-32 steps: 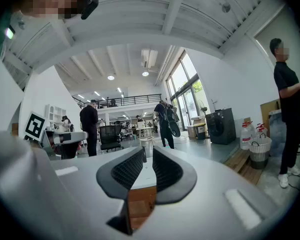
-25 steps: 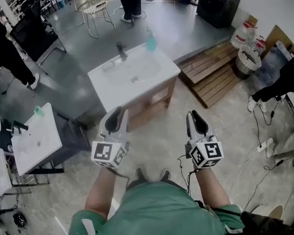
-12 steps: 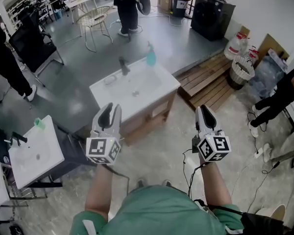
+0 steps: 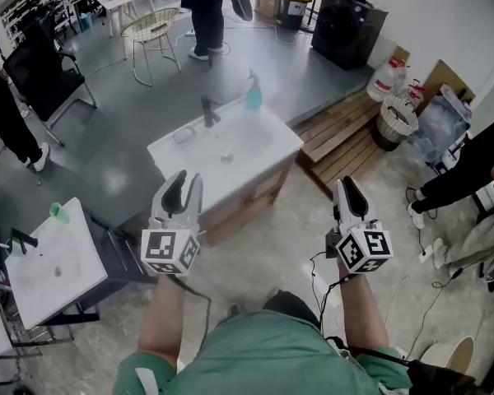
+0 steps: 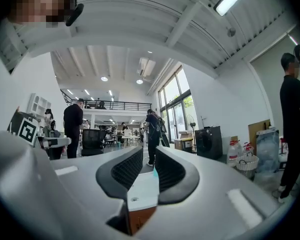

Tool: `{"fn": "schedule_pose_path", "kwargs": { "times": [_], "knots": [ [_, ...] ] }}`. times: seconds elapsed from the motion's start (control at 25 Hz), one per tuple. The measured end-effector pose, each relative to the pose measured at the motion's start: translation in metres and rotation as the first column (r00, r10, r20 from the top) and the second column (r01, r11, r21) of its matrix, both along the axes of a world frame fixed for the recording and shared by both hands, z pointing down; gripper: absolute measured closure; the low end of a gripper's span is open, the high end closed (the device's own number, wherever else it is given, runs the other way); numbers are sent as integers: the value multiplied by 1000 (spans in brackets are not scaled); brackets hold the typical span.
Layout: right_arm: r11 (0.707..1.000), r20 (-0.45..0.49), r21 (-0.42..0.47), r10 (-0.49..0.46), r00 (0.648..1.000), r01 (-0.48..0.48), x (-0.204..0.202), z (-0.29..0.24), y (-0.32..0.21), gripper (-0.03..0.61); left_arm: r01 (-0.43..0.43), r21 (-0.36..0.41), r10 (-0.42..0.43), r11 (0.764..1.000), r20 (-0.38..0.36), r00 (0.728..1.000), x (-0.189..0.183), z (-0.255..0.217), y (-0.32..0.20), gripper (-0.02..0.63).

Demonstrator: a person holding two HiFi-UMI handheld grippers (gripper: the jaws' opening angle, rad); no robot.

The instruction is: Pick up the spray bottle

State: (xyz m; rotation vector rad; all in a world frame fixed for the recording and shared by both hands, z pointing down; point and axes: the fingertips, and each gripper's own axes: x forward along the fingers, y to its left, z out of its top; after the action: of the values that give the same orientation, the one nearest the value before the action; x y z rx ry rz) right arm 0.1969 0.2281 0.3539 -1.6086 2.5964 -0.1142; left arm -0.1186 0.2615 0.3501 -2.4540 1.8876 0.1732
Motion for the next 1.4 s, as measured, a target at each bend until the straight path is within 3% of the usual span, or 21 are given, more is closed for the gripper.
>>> {"fn": "schedule_pose_path", "kwargs": {
  "times": [0.36,0.88,1.4],
  "knots": [
    [998,29,-35,-45,999,46,-12,26,-78,517,29,-34,-29,999,4,1000,-7,19,-67,497],
    [985,110,-60,-157,981,164,29,39,-248,518,123,-56,-121,991,34,992,48,8,-203,495],
    [965,130,-101,-228,965,242,24,60,-329,517,181,-82,-178,980,43,983,56,21,-268,495]
  ]
}}
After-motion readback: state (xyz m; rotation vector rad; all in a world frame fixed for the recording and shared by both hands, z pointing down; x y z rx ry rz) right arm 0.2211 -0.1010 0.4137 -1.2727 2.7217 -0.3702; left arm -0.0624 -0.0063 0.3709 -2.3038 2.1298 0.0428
